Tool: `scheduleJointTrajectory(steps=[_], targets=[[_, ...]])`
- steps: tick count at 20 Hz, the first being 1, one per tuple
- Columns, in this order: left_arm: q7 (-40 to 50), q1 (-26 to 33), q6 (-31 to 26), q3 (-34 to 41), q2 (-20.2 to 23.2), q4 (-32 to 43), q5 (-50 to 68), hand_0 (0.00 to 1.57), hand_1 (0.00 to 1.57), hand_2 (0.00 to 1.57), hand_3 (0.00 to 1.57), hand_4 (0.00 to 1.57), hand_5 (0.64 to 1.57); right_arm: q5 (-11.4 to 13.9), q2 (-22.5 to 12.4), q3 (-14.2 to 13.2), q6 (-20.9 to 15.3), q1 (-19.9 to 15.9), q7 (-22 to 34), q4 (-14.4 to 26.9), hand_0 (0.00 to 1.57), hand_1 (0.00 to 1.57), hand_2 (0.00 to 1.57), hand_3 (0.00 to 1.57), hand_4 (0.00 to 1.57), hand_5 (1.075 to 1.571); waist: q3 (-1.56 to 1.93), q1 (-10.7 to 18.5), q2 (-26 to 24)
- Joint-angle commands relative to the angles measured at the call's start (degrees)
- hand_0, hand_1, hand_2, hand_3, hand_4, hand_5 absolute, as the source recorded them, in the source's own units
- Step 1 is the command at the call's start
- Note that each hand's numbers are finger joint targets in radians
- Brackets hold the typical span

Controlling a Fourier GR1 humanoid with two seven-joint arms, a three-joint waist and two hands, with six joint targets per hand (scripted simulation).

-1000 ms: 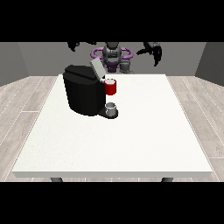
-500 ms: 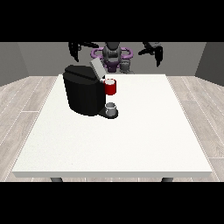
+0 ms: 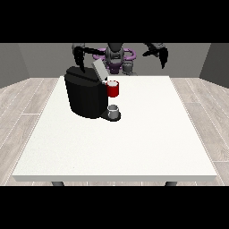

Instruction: Insert the coffee pod into the coffee machine and close the lid

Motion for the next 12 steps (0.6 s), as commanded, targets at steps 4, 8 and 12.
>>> scheduleJointTrajectory(steps=[4, 8, 12], targets=[[2.8, 3.4, 2.7, -1.2, -0.9, -5.5, 1.0, 0.0, 0.0, 0.0, 0.0, 0.38, 1.571, 2.1, 3.4, 4.7, -0.8, -3.1, 1.4, 1.4, 0.0, 0.0, 0.0, 0.0, 0.0, 1.571, -0.01, -1.7, 0.4], [-2.1, 3.9, 0.3, 0.6, 3.1, -5.2, 2.4, 0.0, 0.0, 0.0, 0.0, 0.31, 1.571, 2.1, 1.5, 3.4, 0.1, -6.1, -2.0, 3.6, 0.0, 0.0, 0.0, 0.0, 0.0, 1.571, -0.01, -1.6, 5.3], [5.7, 3.6, 3.7, -0.6, 2.4, -9.7, 1.2, 0.0, 0.0, 0.0, 0.0, 0.3, 1.571, 1.5, 0.9, 3.6, 2.6, -5.1, -2.4, 4.9, 0.0, 0.0, 0.0, 0.0, 0.08, 1.571, 0.0, -2.3, 3.3]])
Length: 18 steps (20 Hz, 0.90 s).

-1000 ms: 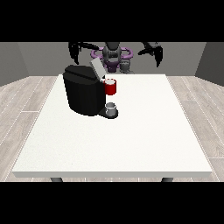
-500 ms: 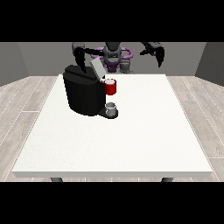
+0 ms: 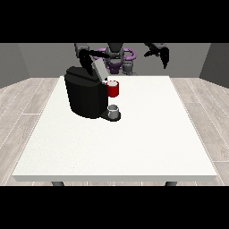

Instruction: Insert the coffee pod into the coffee machine and close the lid

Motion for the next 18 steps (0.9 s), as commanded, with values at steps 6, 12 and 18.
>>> scheduleJointTrajectory(steps=[6, 12, 18], targets=[[2.0, 0.9, 1.8, -1.4, 0.4, -3.2, -0.3, 0.0, 0.0, 0.0, 0.0, 0.34, 1.571, 2.8, -1.0, 1.0, -0.1, -4.0, -4.6, 3.8, 0.0, 0.0, 0.0, 0.0, 0.2, 1.571, 0.08, 1.0, 3.3], [0.0, -0.6, 1.7, -1.2, 0.8, -0.6, -0.2, 0.0, 0.0, 0.0, 0.0, 0.41, 1.571, 4.0, -1.0, 3.6, 1.3, -10.3, -1.0, 2.2, 0.0, 0.0, 0.0, 0.0, 0.1, 1.571, 0.07, 1.1, 4.4], [-2.0, -1.4, 3.5, -2.8, -0.5, 0.6, -2.2, 0.0, 0.0, 0.0, 0.0, 0.38, 1.571, 5.9, 2.5, 5.5, -2.4, -13.2, 1.0, 0.7, 0.0, 0.0, 0.0, 0.0, 0.0, 1.571, 0.06, 2.1, 6.0]])
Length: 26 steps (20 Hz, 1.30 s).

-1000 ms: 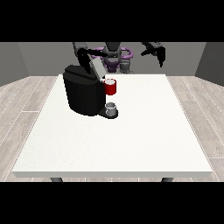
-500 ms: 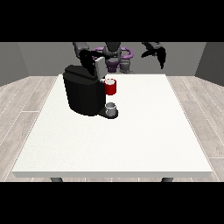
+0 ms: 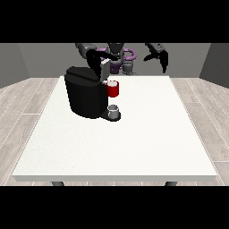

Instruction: Insert the coffee pod into the coffee machine and close the lid

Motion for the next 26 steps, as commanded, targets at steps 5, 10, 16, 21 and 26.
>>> scheduleJointTrajectory(steps=[5, 10, 16, 21, 26], targets=[[0.7, -1.8, -2.5, -0.8, 0.9, -0.4, 1.1, 0.0, 0.0, 0.0, 0.0, 0.36, 1.571, 4.5, 1.7, 4.8, -1.3, -3.7, -1.2, -2.8, 0.0, 0.0, 0.0, 0.0, 0.09, 1.571, -0.49, 6.2, 1.0], [0.0, -6.0, -2.8, -0.6, 1.6, 0.1, 1.3, 0.0, 0.0, 0.0, 0.0, 0.44, 1.571, 5.4, -1.4, 3.6, -2.4, -9.5, 3.8, -6.0, 0.0, 0.0, 0.0, 0.0, 0.26, 1.571, -0.51, 10.0, 4.7], [-1.4, -6.3, -3.1, -2.1, 0.6, 0.0, 0.8, 0.0, 0.0, 0.0, 0.0, 0.42, 1.571, 6.1, -3.2, 3.7, -1.8, -8.8, 8.1, -10.2, 0.0, 0.0, 0.0, 0.0, 0.1, 1.571, -0.47, 12.9, 5.9], [-1.1, -9.6, -5.0, -2.8, 0.7, 0.3, 1.8, 0.0, 0.0, 0.0, 0.0, 0.37, 1.571, 6.0, -6.1, 2.5, -1.7, -11.0, 13.1, -14.5, 0.0, 0.0, 0.0, 0.0, 0.0, 1.571, -0.43, 16.1, 8.9], [-0.7, -13.2, -4.9, -3.6, 0.3, -0.7, 1.6, 0.0, 0.0, 0.0, 0.0, 0.38, 1.571, 7.5, -7.5, 2.8, -2.0, -14.9, 12.0, -14.4, 0.0, 0.0, 0.0, 0.0, 0.0, 1.571, -0.48, 19.0, 12.9]])
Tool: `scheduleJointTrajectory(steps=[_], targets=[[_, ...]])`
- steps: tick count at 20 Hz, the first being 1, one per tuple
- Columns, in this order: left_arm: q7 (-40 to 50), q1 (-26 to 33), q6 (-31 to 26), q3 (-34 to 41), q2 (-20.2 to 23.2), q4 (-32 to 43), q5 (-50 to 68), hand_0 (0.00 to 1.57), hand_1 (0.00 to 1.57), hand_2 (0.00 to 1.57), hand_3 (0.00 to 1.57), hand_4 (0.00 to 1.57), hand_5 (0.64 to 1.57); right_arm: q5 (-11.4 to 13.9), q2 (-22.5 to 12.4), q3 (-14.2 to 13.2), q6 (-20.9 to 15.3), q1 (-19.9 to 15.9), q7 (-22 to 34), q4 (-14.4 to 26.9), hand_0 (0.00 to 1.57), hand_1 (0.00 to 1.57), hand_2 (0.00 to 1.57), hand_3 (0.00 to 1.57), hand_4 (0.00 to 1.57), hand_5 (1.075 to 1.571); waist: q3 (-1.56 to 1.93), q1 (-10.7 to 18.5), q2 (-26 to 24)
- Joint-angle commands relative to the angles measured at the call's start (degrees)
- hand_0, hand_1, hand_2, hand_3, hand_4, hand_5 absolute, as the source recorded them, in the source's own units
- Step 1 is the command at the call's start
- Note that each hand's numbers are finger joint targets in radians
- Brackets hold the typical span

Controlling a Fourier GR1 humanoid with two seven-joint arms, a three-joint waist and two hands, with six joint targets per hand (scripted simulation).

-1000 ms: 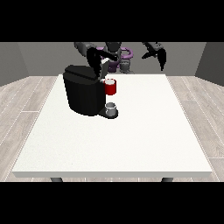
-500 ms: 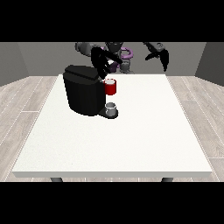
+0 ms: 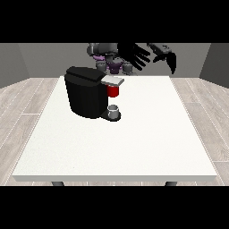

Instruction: Insert the coffee pod into the coffee machine and close the lid

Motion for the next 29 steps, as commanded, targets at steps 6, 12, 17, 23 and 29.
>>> scheduleJointTrajectory(steps=[6, 12, 17, 23, 29], targets=[[2.5, -3.1, -1.1, 0.2, 0.4, -2.4, 1.9, 0.0, 0.0, 0.0, 0.0, 0.2, 1.571, 1.1, 1.4, 0.5, 0.2, -8.1, -11.9, 6.6, 0.0, 0.0, 0.0, 0.0, 0.0, 1.571, -0.85, 3.9, 5.1], [4.0, -4.1, -2.3, -0.6, 0.9, -4.0, 2.4, 0.0, 0.0, 0.0, 0.0, 0.3, 1.571, 0.4, 2.4, -1.6, -0.6, -12.7, -13.8, 13.5, 0.0, 0.0, 0.0, 0.0, 0.05, 1.571, -0.86, 4.7, 6.1], [1.4, 0.3, -1.7, -1.9, -0.3, -5.1, 1.6, 0.0, 0.0, 0.0, 0.0, 0.32, 1.571, -0.6, 6.1, -0.6, -0.1, -10.7, -18.8, 15.0, 0.0, 0.0, 0.0, 0.0, 0.0, 1.571, -0.86, 2.3, 4.1], [2.2, 2.1, -0.7, 0.8, 0.5, -3.2, 2.6, 0.0, 0.0, 0.0, 0.0, 0.27, 1.571, 0.2, 13.5, 3.6, -1.2, -6.9, -23.7, 14.2, 0.0, 0.0, 0.0, 0.0, 0.0, 1.571, -0.86, -2.7, -0.7], [0.6, 8.2, 3.3, 1.2, -1.5, -2.2, 0.6, 0.0, 0.0, 0.0, 0.0, 0.27, 1.571, -2.4, 18.4, 6.6, 0.7, 0.6, -29.9, 12.6, 0.0, 0.0, 0.0, 0.0, 0.26, 1.571, -0.85, -8.6, -5.8]])
